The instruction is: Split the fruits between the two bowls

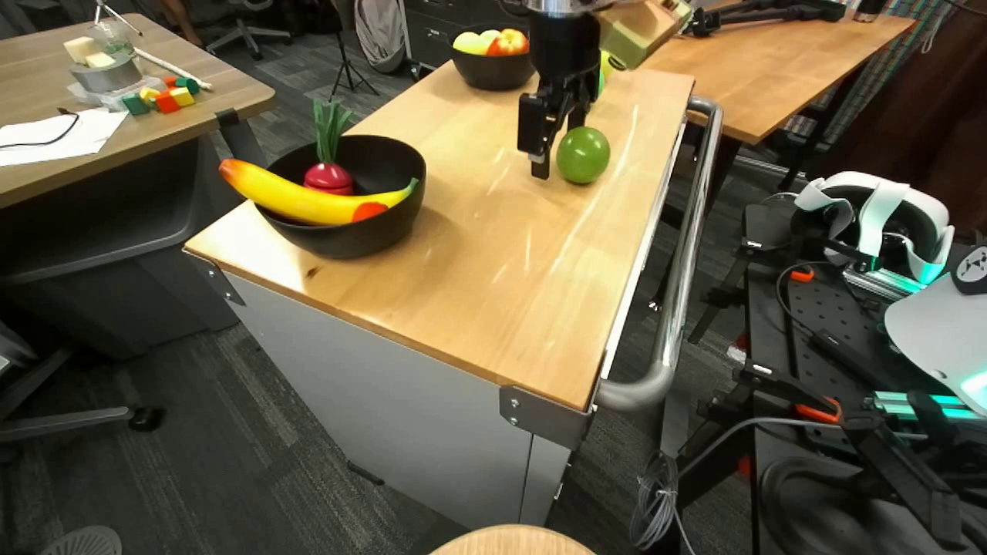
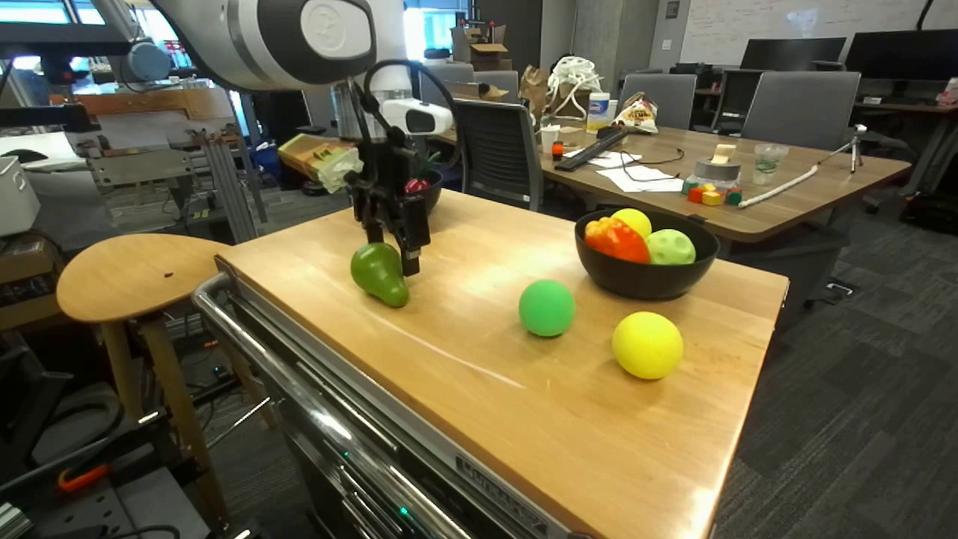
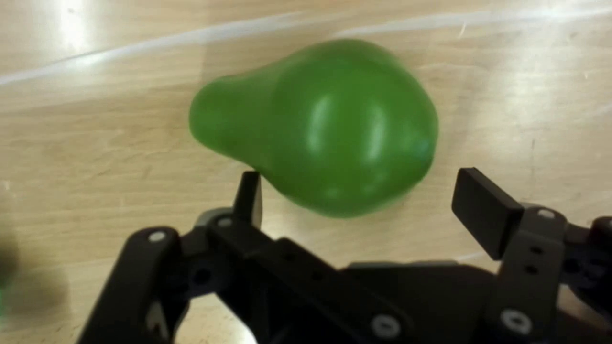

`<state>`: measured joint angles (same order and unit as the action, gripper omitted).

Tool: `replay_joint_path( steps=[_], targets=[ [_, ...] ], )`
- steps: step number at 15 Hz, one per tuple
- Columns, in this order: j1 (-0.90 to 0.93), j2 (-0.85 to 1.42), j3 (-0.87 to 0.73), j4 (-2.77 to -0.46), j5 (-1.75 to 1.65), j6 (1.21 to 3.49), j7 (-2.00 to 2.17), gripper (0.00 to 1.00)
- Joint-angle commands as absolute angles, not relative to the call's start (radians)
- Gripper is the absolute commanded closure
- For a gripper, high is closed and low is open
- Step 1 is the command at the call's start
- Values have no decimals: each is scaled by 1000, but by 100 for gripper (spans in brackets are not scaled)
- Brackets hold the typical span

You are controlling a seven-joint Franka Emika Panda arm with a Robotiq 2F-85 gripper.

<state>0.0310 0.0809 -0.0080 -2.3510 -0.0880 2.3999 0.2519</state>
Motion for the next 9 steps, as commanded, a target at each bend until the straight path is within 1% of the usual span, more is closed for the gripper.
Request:
replay_joint_path(
  steps=[1,9],
  targets=[
    [46,92,-5,-2410,-174,2452,331,0],
    [63,79,1,-2407,-213,2397,372,0]
  ],
)
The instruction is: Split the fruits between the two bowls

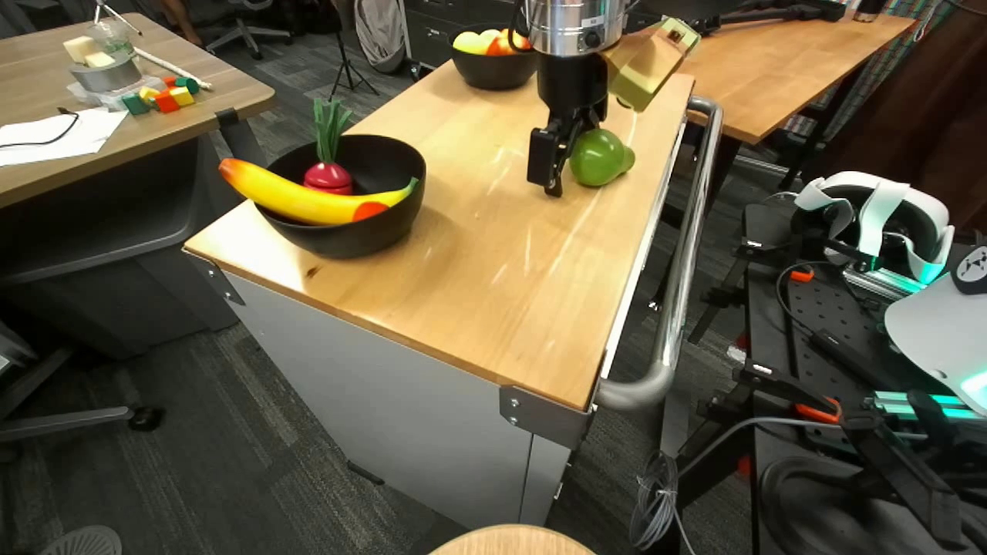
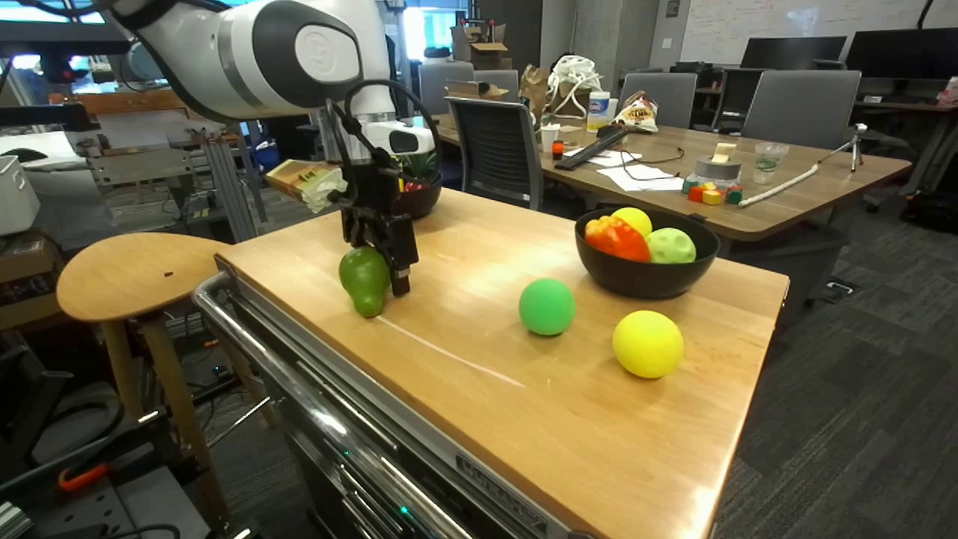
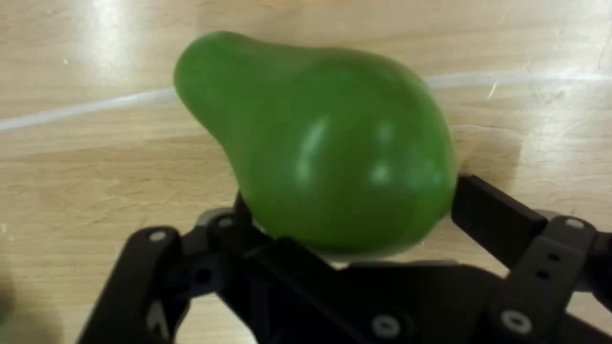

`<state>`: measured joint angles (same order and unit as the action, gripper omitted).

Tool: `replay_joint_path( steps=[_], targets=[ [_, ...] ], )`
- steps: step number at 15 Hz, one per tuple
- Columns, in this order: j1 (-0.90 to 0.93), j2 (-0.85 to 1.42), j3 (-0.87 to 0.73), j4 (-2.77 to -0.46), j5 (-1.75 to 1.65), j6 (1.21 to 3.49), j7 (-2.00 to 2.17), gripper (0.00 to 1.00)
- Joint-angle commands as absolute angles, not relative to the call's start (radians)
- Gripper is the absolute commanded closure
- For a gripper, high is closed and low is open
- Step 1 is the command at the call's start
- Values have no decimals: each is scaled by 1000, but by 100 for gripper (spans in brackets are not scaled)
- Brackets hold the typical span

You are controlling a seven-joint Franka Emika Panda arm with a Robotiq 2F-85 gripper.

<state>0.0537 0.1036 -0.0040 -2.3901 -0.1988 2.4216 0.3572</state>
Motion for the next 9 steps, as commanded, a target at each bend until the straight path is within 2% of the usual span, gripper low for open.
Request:
replay_joint_path(
  steps=[1,9],
  targets=[
    [64,76,3,-2407,-212,2388,368,0],
    [59,-23,42,-2413,-126,2185,198,0]
  ],
)
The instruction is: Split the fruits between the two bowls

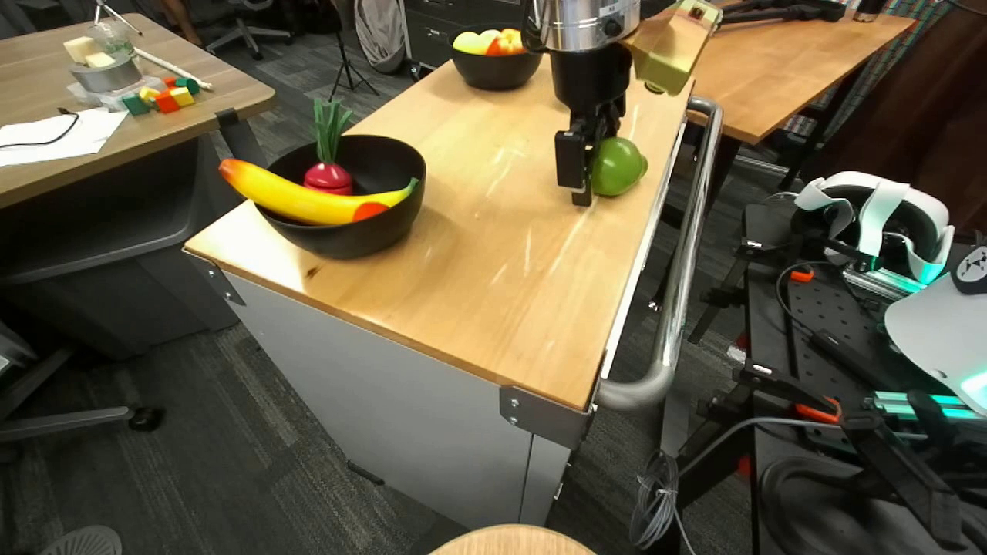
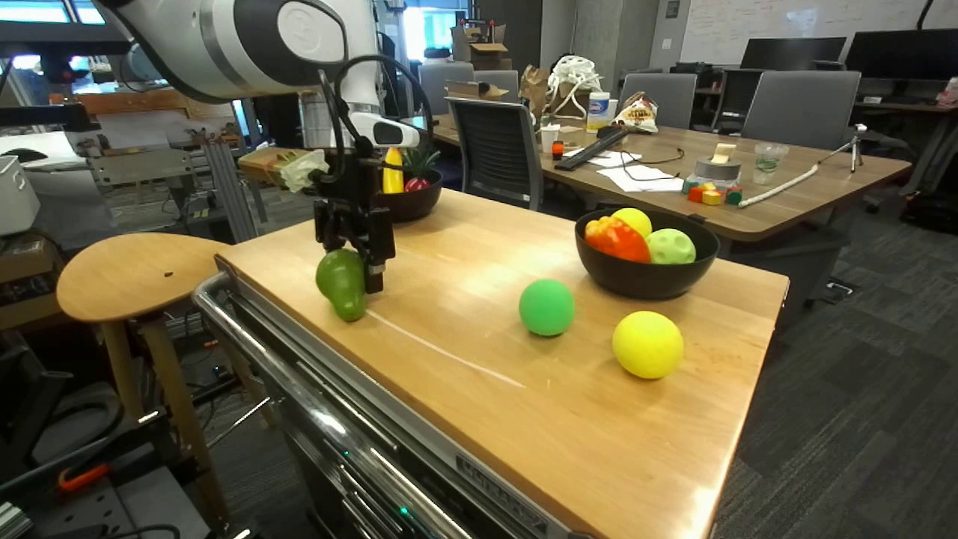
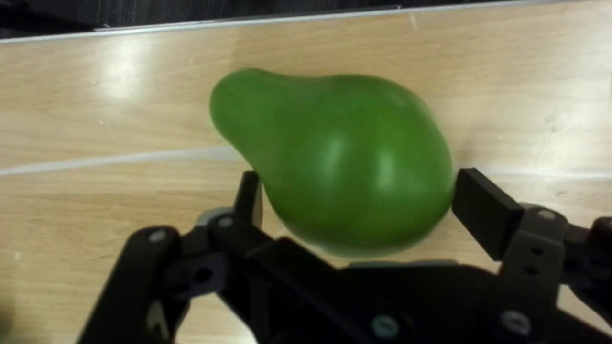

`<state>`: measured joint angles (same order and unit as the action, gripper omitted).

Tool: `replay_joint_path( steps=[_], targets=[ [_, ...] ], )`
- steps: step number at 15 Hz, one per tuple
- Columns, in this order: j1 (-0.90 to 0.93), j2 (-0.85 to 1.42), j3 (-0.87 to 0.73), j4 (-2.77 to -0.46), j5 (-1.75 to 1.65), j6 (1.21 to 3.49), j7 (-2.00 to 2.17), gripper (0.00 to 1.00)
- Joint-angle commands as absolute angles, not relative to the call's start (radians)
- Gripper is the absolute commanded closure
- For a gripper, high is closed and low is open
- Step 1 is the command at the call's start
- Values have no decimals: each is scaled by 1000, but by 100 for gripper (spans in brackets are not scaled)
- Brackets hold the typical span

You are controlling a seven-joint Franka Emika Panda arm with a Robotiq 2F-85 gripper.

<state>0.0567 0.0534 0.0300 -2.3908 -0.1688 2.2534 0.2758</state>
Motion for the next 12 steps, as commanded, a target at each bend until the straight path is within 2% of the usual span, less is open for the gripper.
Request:
replay_joint_path(
  steps=[1,4,6,12],
  targets=[
    [59,-33,45,-2412,-121,2168,183,0],
    [57,-38,49,-2406,-136,2131,176,0],
    [55,-13,48,-2395,-150,2107,190,4],
    [54,92,42,-2379,-139,2071,198,0]
  ],
)
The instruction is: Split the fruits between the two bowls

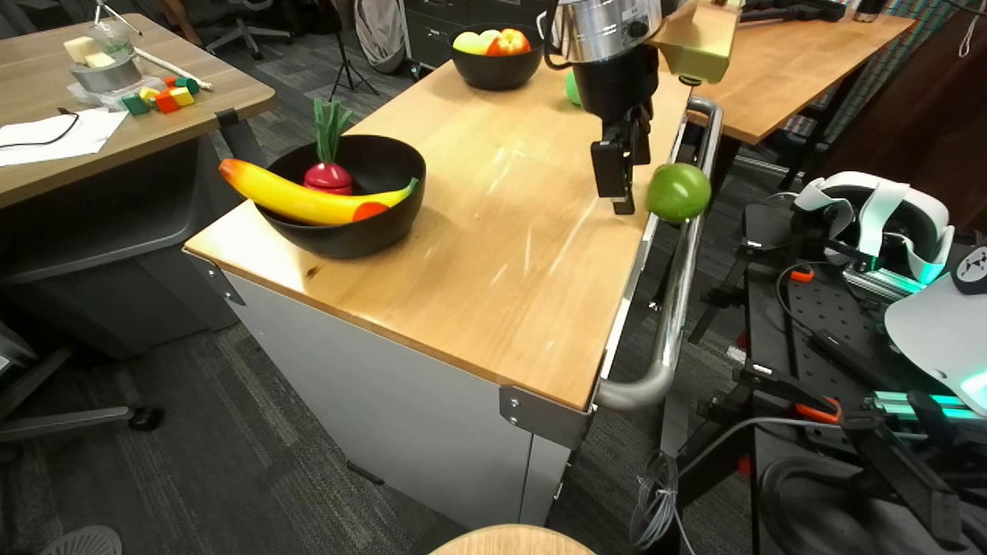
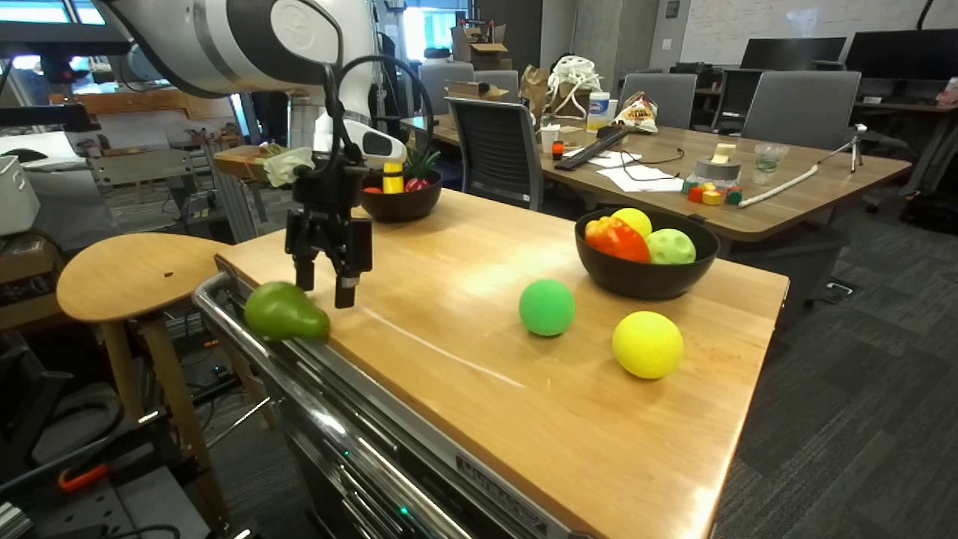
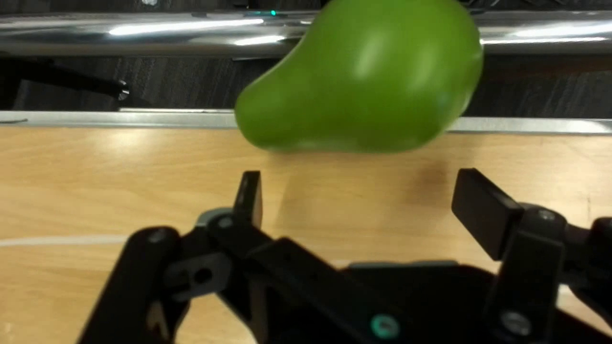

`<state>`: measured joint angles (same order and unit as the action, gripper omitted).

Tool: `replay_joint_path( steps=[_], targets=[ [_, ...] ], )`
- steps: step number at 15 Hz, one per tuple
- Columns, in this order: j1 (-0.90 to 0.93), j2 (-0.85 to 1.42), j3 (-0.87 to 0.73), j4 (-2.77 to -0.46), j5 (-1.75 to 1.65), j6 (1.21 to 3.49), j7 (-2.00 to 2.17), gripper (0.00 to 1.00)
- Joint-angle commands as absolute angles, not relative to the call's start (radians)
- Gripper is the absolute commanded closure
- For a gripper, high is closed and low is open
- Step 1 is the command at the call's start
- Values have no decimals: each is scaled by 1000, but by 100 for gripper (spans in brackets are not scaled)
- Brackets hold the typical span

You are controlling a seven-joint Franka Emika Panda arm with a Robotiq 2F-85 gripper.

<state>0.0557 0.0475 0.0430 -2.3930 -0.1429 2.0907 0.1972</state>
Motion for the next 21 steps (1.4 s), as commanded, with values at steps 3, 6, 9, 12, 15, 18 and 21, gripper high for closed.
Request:
replay_joint_path(
  steps=[3,6,9,12,15,18,21],
  targets=[
    [59,129,43,-2380,-131,2067,198,0],
    [62,113,46,-2392,-127,2072,196,0],
    [67,66,52,-2415,-131,2071,192,0],
    [67,-14,56,-2458,-131,2089,177,0],
    [60,-143,57,-2545,-105,2127,130,0],
    [55,-243,49,-2616,-102,2123,89,0],
    [45,-303,40,-2668,-115,2130,88,0]
  ],
)
